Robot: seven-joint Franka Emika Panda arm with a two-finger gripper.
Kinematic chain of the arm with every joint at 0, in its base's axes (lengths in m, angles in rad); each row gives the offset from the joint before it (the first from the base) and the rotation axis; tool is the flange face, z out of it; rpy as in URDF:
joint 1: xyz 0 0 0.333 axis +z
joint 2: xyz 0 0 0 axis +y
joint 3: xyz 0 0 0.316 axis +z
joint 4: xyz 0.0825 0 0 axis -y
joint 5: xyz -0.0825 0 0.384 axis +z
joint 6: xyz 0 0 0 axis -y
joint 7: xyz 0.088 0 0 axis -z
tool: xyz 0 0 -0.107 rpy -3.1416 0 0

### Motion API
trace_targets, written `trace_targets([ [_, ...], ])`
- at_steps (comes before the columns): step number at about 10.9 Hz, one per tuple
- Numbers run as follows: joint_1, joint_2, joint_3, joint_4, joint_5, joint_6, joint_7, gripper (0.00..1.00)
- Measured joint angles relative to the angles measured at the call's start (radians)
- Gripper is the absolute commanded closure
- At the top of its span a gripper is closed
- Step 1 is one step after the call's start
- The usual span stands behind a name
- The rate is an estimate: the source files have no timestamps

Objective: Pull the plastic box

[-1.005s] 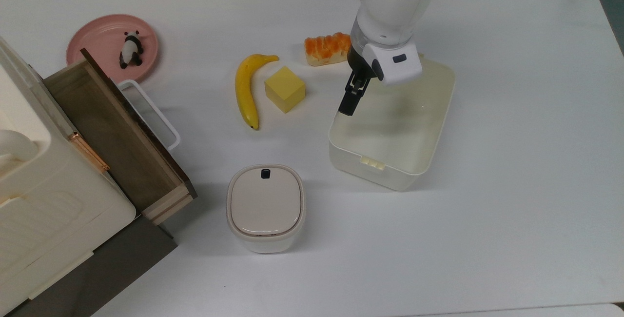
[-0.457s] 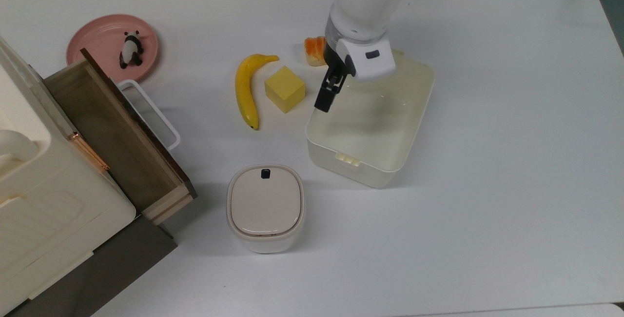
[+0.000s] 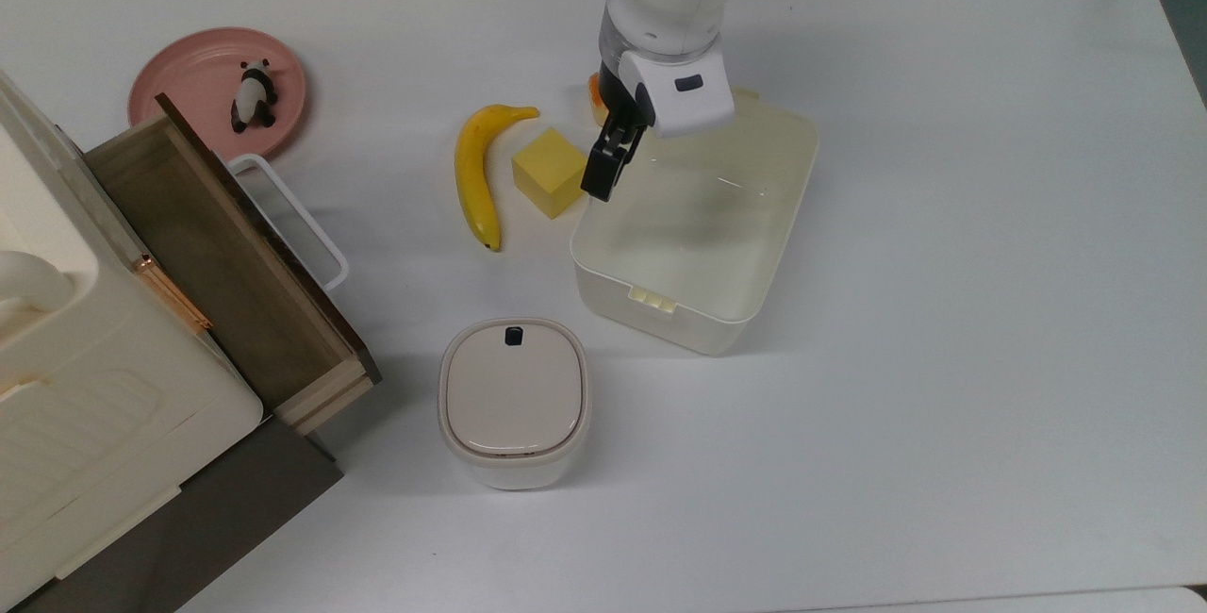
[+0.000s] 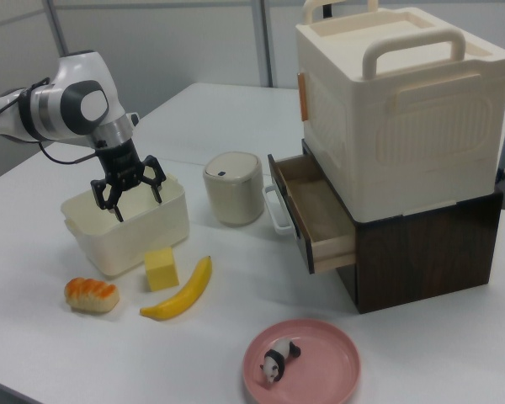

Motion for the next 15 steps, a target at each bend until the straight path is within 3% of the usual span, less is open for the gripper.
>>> trace_targets([
  [6,-0.007,-0.011,-0.008,-0.008,-0.009,0.0,0.006,0.0],
  [9,-0.005,-0.048,-0.005,0.037,-0.004,0.0,0.117,0.0],
  [12,-0.011,-0.104,0.009,0.081,0.027,-0.028,0.405,0.0],
  [13,-0.053,-0.13,0.032,0.112,0.036,-0.092,0.543,0.0],
  [15,-0.192,-0.163,0.129,0.177,0.044,-0.234,0.721,0.0],
])
